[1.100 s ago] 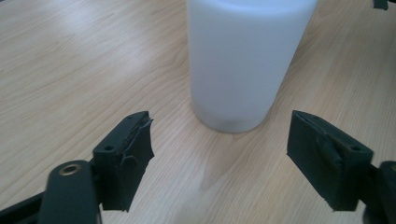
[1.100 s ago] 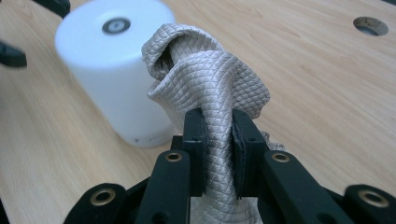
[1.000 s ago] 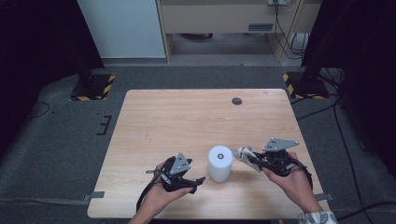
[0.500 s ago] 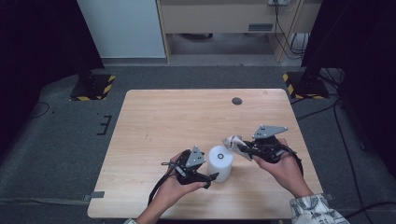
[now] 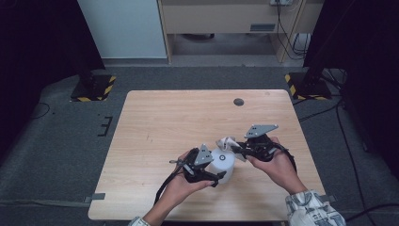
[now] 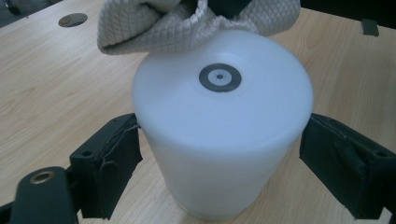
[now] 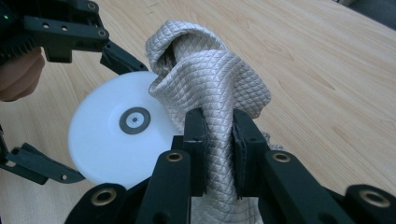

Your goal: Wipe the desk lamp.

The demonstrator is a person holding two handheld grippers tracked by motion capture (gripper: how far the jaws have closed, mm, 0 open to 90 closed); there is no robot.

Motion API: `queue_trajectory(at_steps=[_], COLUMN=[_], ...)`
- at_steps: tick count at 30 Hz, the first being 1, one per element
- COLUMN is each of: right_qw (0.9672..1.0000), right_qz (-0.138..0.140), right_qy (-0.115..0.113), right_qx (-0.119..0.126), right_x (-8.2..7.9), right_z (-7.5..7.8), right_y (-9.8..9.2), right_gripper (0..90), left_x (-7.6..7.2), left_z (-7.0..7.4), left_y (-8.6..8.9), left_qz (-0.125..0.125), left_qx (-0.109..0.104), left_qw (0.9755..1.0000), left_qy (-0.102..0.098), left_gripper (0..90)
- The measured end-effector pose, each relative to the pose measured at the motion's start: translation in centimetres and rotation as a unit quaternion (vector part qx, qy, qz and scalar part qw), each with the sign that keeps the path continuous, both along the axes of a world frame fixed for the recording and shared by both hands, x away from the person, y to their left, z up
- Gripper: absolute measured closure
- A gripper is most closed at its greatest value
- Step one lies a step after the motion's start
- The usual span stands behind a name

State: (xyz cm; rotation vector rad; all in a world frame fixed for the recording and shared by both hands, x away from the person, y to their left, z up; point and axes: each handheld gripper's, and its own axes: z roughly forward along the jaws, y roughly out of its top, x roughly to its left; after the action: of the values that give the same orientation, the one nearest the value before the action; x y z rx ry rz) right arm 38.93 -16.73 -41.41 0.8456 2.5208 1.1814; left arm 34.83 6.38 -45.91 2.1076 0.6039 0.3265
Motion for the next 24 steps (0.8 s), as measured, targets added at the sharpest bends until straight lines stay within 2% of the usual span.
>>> queue_trajectory(at_steps=[13, 20, 24], right_qw=[0.9998, 0.9997, 0.9995], right_qz=[-0.001, 0.007, 0.022], right_qy=[0.014, 0.016, 0.012], right_qx=[0.012, 0.018, 0.017], right_x=[0.4, 0.1, -0.4], right_z=[-1.0, -1.1, -1.1], right_y=[-0.5, 0.2, 1.4], right_gripper=[78.9, 79.0, 78.9], left_x=[0.4, 0.0, -0.4], left_z=[0.3, 0.4, 0.4], left_y=[-0.8, 0.2, 1.4], left_qz=[-0.004, -0.006, -0.011], left_qx=[0.01, 0.015, 0.013], left_qw=[0.9999, 0.9999, 0.9999], left_qy=[-0.009, -0.004, -0.003], left_gripper=[8.7, 8.8, 8.9])
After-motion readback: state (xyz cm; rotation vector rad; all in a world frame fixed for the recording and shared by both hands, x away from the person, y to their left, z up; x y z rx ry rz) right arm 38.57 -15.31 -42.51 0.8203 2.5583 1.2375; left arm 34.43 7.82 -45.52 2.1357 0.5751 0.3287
